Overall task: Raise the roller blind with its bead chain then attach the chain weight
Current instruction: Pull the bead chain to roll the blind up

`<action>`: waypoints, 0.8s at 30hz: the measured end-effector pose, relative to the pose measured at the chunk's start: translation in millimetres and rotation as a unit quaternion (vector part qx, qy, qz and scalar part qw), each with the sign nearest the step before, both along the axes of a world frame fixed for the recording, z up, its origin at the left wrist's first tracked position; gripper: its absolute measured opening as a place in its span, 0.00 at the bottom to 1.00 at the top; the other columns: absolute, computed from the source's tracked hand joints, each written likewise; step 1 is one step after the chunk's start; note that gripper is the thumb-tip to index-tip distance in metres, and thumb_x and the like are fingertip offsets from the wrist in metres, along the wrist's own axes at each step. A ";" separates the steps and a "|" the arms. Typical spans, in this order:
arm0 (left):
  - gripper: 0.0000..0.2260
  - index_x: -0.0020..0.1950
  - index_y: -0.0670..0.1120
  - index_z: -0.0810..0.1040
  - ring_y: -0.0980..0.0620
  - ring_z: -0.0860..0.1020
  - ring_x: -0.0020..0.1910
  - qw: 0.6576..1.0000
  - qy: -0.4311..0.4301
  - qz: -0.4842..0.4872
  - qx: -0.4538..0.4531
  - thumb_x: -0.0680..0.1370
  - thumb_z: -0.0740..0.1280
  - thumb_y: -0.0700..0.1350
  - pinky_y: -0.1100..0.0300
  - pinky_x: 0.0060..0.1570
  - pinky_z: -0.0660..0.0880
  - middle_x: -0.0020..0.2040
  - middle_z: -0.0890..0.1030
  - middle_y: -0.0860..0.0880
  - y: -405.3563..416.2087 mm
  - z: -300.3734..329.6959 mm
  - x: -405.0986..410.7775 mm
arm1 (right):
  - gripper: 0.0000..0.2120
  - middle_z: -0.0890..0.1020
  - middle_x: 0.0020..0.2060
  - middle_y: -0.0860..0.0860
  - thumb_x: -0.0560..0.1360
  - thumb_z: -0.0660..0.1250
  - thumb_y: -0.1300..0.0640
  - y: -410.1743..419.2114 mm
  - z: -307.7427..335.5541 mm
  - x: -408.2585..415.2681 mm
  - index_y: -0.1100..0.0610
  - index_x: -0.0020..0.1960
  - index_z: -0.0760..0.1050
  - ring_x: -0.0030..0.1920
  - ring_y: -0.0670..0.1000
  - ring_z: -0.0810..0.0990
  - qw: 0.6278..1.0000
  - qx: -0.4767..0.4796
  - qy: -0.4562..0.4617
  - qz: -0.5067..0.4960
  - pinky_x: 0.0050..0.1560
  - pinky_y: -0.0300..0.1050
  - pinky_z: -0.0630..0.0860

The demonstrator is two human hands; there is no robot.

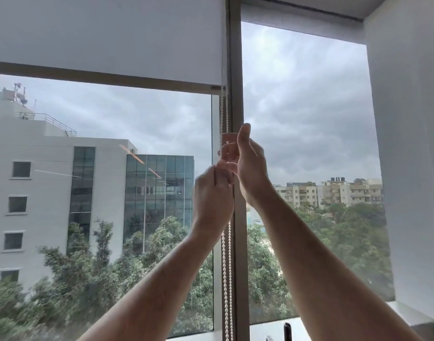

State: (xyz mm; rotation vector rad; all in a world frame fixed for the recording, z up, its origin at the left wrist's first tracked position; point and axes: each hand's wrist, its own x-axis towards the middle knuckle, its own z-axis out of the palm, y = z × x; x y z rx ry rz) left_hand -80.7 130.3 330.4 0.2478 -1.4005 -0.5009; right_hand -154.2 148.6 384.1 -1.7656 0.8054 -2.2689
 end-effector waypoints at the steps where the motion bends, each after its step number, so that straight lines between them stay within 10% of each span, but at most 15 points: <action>1: 0.21 0.31 0.45 0.72 0.58 0.64 0.22 1.000 0.001 -0.005 0.001 0.84 0.58 0.44 0.58 0.28 0.61 0.21 0.69 0.56 -2.5 -5.8 0.7 | 0.24 0.80 0.30 0.48 0.84 0.52 0.43 0.4 4.0 1.6 0.58 0.52 0.80 0.30 0.45 0.79 1.000 0.006 0.005 0.010 0.31 0.38 0.77; 7: 0.20 0.31 0.48 0.72 0.56 0.64 0.24 1.000 -0.012 -0.017 0.005 0.84 0.57 0.45 0.58 0.28 0.59 0.21 0.69 0.57 1.1 -33.4 -10.8 | 0.21 0.76 0.32 0.53 0.85 0.52 0.48 8.0 37.9 18.6 0.63 0.59 0.75 0.27 0.48 0.73 0.995 0.058 -0.020 0.082 0.26 0.42 0.73; 11: 0.19 0.32 0.50 0.72 0.57 0.64 0.24 0.999 -0.017 -0.049 0.007 0.82 0.56 0.49 0.59 0.27 0.60 0.22 0.69 0.57 0.0 -48.5 -12.7 | 0.18 0.66 0.23 0.45 0.85 0.52 0.53 3.8 44.8 27.1 0.58 0.46 0.77 0.20 0.44 0.61 0.994 0.051 -0.081 0.047 0.21 0.37 0.58; 17: 0.20 0.30 0.53 0.75 0.56 0.59 0.21 0.982 -0.076 -0.169 0.025 0.80 0.57 0.56 0.60 0.23 0.55 0.23 0.64 0.55 -18.8 -58.5 -5.4 | 0.20 0.72 0.26 0.42 0.81 0.54 0.53 -4.9 23.5 32.1 0.49 0.33 0.74 0.30 0.48 0.68 0.991 -0.030 -0.029 -0.125 0.38 0.51 0.66; 24: 0.24 0.54 0.51 0.78 0.56 0.80 0.34 0.971 -0.128 -0.168 0.109 0.77 0.49 0.64 0.62 0.32 0.78 0.43 0.81 0.42 -55.5 -43.5 18.9 | 0.19 0.70 0.23 0.43 0.83 0.54 0.55 -8.3 -10.7 24.6 0.50 0.34 0.73 0.26 0.49 0.66 0.984 -0.075 -0.004 -0.160 0.31 0.44 0.63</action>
